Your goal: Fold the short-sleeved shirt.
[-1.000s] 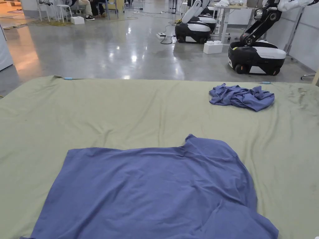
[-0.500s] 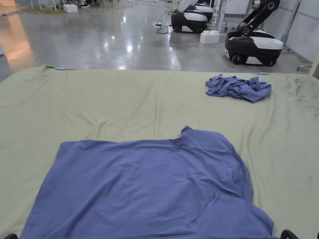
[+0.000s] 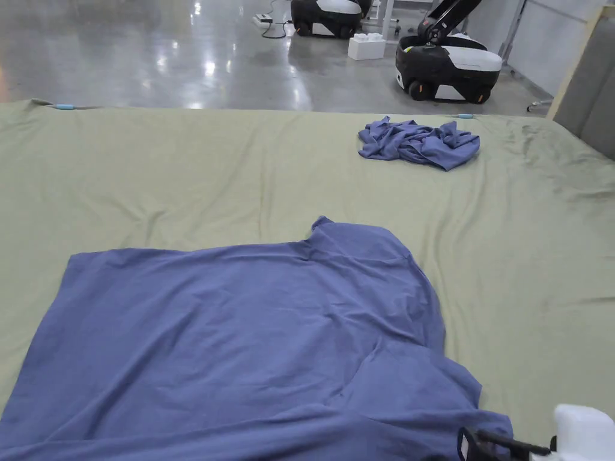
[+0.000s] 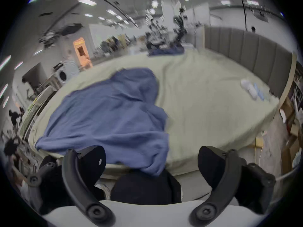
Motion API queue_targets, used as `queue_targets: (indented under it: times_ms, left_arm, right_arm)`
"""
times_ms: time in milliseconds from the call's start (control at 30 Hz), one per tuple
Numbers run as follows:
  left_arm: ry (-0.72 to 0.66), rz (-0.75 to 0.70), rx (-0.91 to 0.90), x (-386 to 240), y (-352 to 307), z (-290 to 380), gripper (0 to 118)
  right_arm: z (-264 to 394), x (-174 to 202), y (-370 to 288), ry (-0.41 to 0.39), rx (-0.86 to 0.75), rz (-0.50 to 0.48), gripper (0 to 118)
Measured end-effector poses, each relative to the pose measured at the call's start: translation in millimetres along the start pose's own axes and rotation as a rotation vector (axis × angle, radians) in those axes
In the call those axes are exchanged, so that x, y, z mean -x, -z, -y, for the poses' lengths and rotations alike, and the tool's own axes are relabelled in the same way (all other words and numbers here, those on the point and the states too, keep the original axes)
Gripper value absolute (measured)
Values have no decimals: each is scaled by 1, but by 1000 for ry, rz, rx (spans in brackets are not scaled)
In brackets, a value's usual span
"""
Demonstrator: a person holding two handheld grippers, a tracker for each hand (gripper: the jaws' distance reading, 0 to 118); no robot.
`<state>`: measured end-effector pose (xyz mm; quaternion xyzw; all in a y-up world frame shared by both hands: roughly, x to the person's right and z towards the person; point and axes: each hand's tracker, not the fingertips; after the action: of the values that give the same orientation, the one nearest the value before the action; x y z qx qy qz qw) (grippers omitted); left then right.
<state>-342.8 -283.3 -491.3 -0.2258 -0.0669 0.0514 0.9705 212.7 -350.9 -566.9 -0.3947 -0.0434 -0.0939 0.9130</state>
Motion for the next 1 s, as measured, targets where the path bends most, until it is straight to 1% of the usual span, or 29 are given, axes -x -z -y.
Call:
queue_targets:
  times_ms: [33,67,100,133,167,200,233,300,333,367,400,433,467,500,533,567,600,633,667,700,767,833,1000]
  left_arm:
    - [-4,6,8,0,-2,5,0]
    - [-3,5,12,0,-2,6,0]
    - [4,2,16,0,-3,6,0]
    - [7,1,16,0,-5,7,0]
    - [4,-1,15,0,-5,8,0]
    - [-1,0,16,2,-6,8,0]
    - [-7,1,21,4,-5,9,0]
    - [-12,-19,39,11,3,11,0]
    - [-32,-18,57,17,8,12,14]
    - [-78,11,88,24,14,12,58]
    - [-136,44,105,36,22,13,88]
    - [-229,93,160,42,34,15,95]
    - [-286,102,219,52,46,18,95]
    - [-306,62,207,62,54,24,95]
    - [-300,-32,244,73,63,26,95]
    - [-278,-93,295,78,73,28,95]
    - [-253,-114,342,86,83,34,95]
    - [-260,-134,390,92,92,39,95]
    - [-263,-112,433,95,96,44,95]
    - [-243,-70,433,101,100,50,95]
    - [-216,-108,477,101,105,55,95]
    - [-218,-67,445,99,103,56,94]
    - [-214,-106,432,102,112,48,85]
  right_arm:
    - [-4,-9,12,64,37,-41,104]
    - [-7,-12,21,110,90,-87,99]
    - [-7,-17,31,132,116,-114,94]
    - [-5,-19,37,159,131,-112,82]
    - [-4,-20,40,173,158,-130,52]
    - [-2,-20,39,156,140,-188,23]
    - [-2,-17,41,140,133,-201,10]
    - [0,-11,41,136,141,-191,9]
    - [1,-6,38,84,139,-187,9]
    - [0,-4,37,46,134,-179,8]
    - [1,-4,36,74,129,-177,8]
    - [1,-6,35,81,129,-180,8]
    - [0,-6,34,84,128,-180,8]
    - [1,-5,32,84,121,-182,8]
    - [2,-4,31,78,119,-187,8]
    - [3,-3,30,69,119,-187,8]
    - [3,2,26,66,118,-185,8]
    - [3,2,25,67,114,-191,8]
    - [2,2,25,71,116,-198,8]
    - [2,3,24,74,116,-199,8]
    - [0,6,20,70,111,-201,8]
    - [1,10,18,57,106,-201,8]
    - [-1,11,17,58,111,-208,8]
